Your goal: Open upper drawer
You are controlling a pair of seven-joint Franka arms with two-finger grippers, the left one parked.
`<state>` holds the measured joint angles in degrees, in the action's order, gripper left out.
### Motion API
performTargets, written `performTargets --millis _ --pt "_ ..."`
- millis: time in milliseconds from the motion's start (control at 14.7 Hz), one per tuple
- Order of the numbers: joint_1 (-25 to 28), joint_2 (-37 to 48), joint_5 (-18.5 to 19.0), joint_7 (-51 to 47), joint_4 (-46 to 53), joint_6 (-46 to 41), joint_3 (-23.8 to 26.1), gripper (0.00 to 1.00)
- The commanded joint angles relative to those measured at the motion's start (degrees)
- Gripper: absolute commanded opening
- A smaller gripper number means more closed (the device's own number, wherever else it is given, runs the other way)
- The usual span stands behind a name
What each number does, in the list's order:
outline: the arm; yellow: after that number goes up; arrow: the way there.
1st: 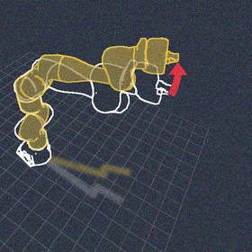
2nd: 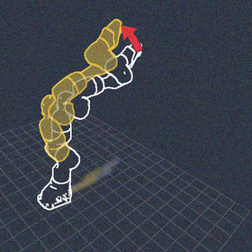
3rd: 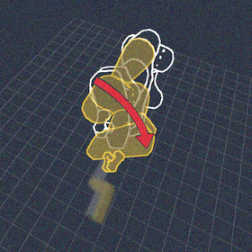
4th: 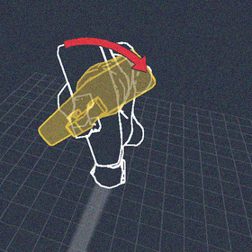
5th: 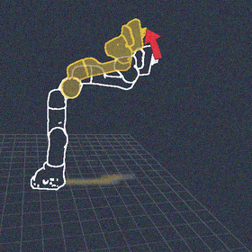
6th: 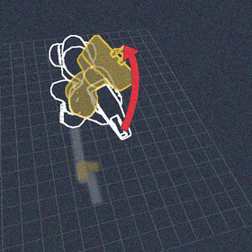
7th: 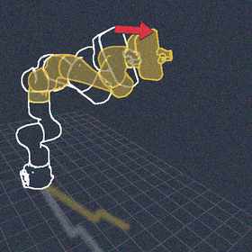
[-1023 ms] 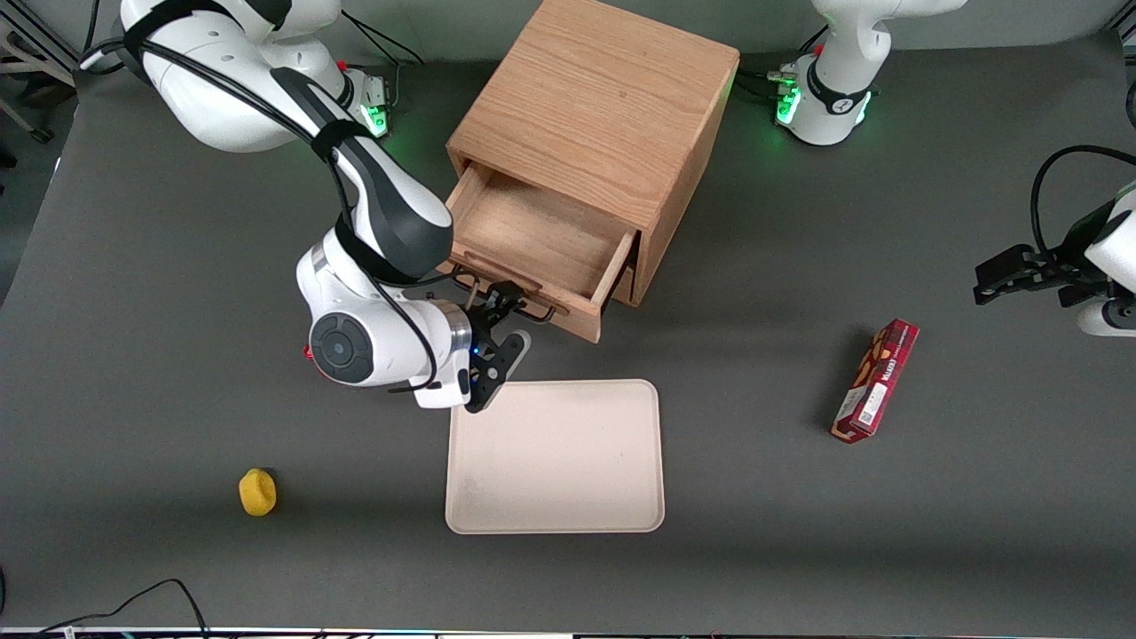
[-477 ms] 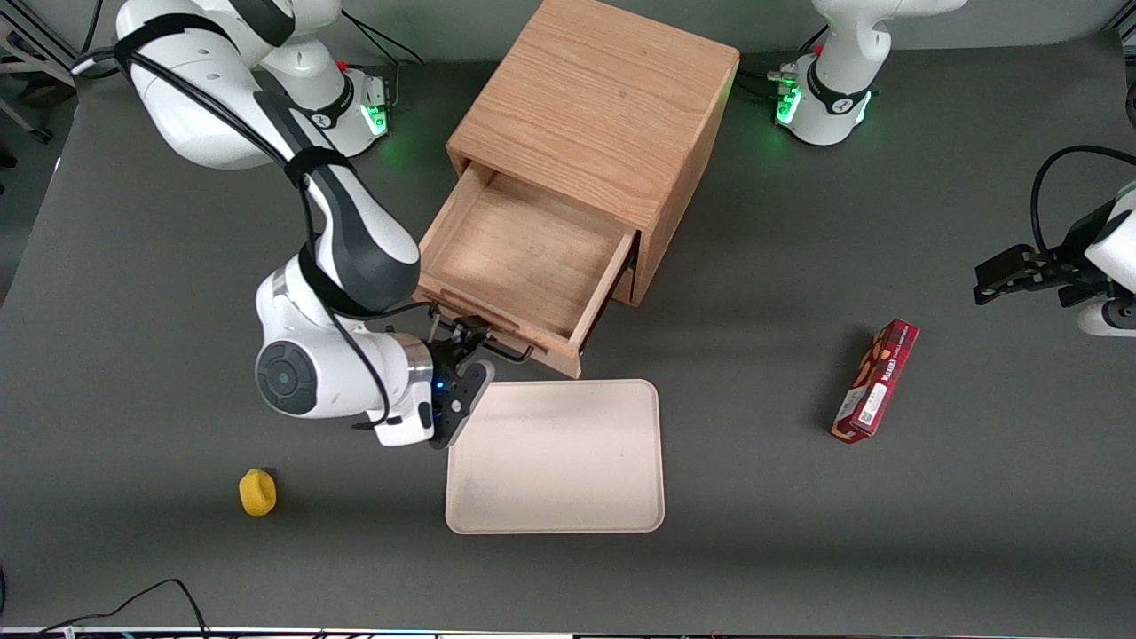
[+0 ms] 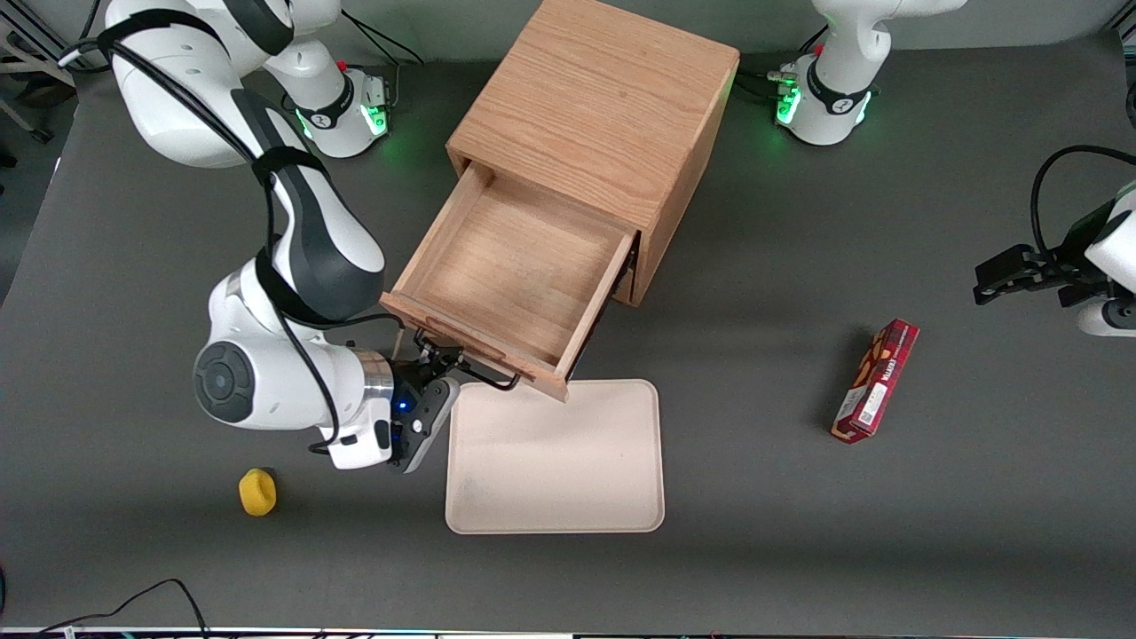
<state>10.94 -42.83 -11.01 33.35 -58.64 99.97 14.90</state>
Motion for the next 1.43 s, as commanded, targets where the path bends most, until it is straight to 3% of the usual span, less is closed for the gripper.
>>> performTargets --millis 0,136,341,545,682,750,1023,1295,1364 --pt "0.31 9.12 0.90 -0.73 1.08 -2.32 -0.66 1.00" --pt "0.40 14.94 2.39 -8.43 0.11 -6.24 -4.34 1.00" --pt "-0.92 20.40 2.57 -17.78 -0.59 -14.15 -5.05 1.00" --pt "-1.89 25.32 1.96 -17.97 -1.56 -27.58 -12.50 1.00" --pt "-1.45 29.27 5.62 -20.06 -8.02 -33.59 -18.22 1.00" --pt "-1.54 33.64 7.91 -21.64 -14.59 -32.65 -18.68 1.00" --pt "-1.10 48.51 10.57 -29.91 -38.86 -18.79 -18.59 1.00" --pt "-1.19 51.27 10.66 -32.64 -44.19 -13.49 -18.68 1.00" --pt "-1.53 51.26 10.74 -37.61 -44.19 -13.13 -18.68 1.00"
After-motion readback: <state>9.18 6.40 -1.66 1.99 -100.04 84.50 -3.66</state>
